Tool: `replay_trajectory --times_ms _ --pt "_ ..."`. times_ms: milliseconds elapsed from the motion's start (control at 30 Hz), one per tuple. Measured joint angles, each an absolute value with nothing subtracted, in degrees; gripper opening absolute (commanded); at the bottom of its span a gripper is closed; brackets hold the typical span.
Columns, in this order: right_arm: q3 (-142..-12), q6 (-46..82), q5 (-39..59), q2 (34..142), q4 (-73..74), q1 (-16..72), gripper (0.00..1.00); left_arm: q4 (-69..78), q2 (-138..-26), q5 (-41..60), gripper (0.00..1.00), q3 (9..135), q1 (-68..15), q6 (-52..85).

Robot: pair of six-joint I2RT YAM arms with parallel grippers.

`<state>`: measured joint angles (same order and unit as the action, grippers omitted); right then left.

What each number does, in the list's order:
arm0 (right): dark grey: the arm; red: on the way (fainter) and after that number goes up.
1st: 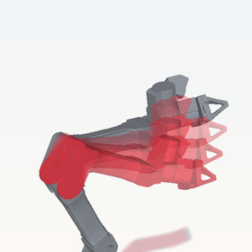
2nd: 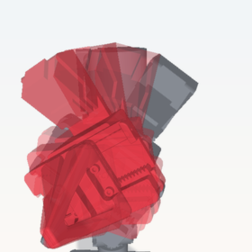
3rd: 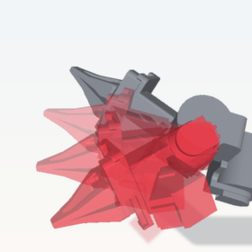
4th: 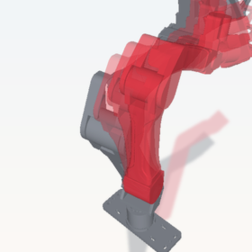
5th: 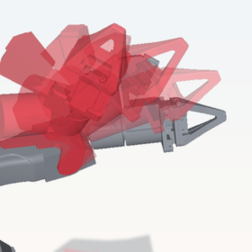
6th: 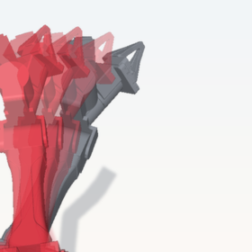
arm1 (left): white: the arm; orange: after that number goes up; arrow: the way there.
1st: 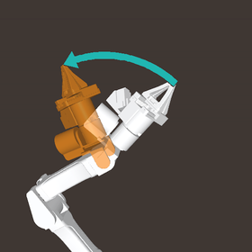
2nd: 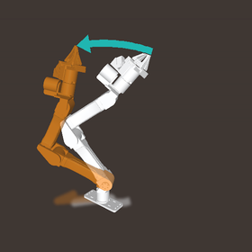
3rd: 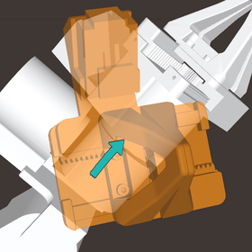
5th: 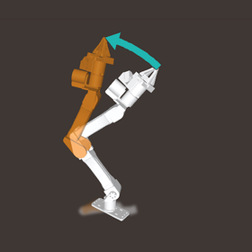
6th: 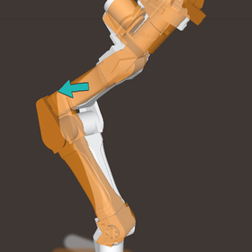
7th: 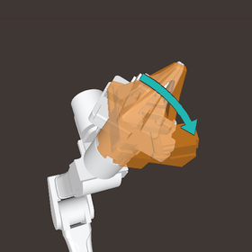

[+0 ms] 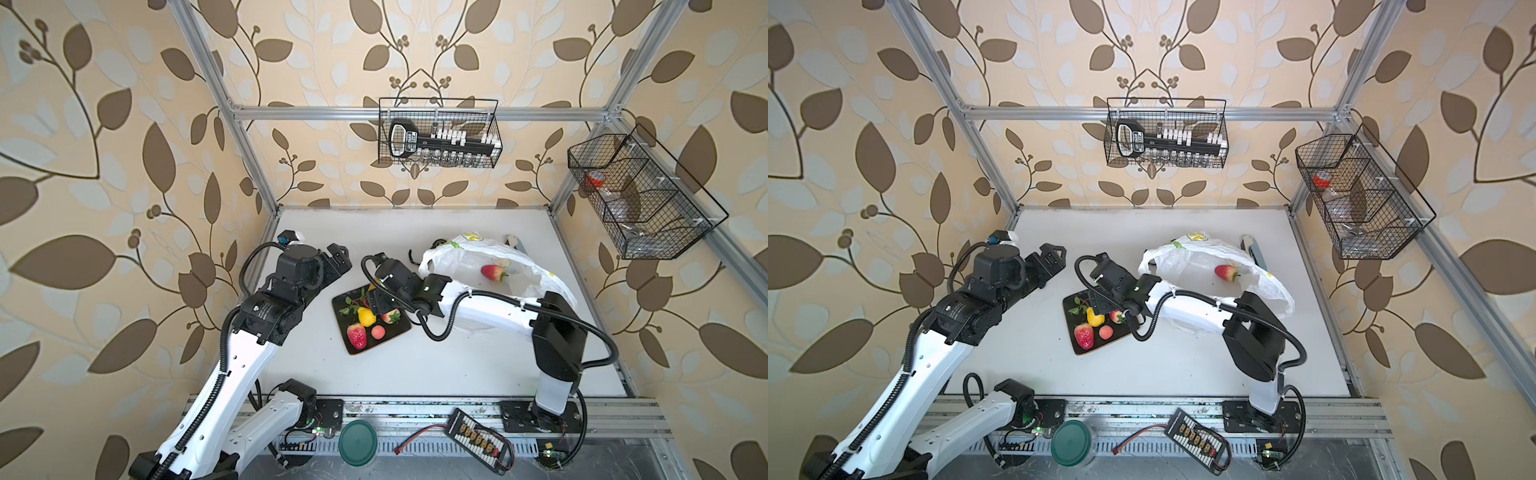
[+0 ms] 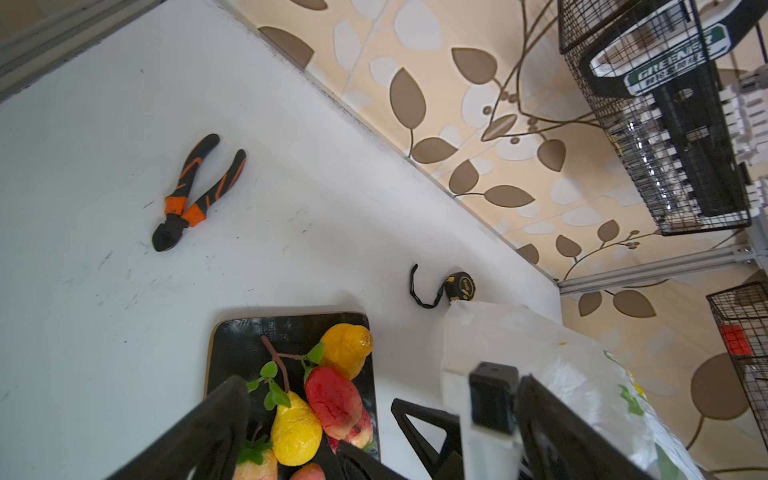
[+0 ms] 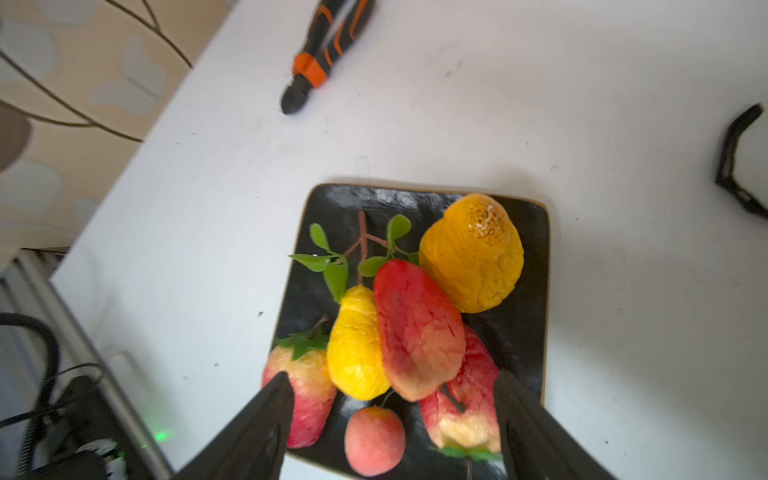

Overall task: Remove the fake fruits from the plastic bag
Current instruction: 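Reach the right gripper back into the bag toward the last red pear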

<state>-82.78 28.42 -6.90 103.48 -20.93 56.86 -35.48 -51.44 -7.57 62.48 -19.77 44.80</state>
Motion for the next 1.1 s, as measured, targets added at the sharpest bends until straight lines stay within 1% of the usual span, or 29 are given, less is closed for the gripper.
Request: replay_trajectory --times_ms 200,367,467,567,667,733,867,1033,1100 --pt "-81.01 27.38 -4.86 89.14 -20.84 57.84 0.71 -31.66 -55.13 -3.97 0.99 62.63 -19.77 43.24" --pt "-80.97 27.70 -4.69 79.26 -23.53 57.84 0.67 -30.09 -57.45 -1.45 0.96 63.07 -19.77 41.25" --pt "-80.23 28.58 -6.94 73.78 -27.27 57.84 0.64 -28.01 -58.72 2.55 0.94 63.13 -19.77 39.92" --pt "-77.38 30.46 -10.94 68.10 -31.62 57.56 0.56 -25.52 -60.62 7.11 0.93 63.13 -20.36 38.48" --pt "-72.27 33.43 -14.96 63.02 -36.34 55.22 0.52 -23.44 -62.92 9.58 0.93 63.29 -23.92 35.99" --pt "-68.38 35.86 -16.95 61.17 -38.89 52.38 0.50 -22.28 -65.08 11.64 0.93 63.94 -27.62 33.98" --pt "-61.93 39.92 -19.49 60.86 -41.39 47.99 0.51 -19.99 -69.23 15.62 0.95 65.56 -32.71 31.00" --pt "-55.96 43.11 -20.82 62.63 -39.44 44.18 0.53 -17.43 -73.21 20.88 0.95 66.67 -35.57 28.67" --pt "-53.69 43.27 -20.78 64.03 -36.69 42.63 0.53 -16.97 -73.84 22.13 0.93 66.83 -36.10 28.21"
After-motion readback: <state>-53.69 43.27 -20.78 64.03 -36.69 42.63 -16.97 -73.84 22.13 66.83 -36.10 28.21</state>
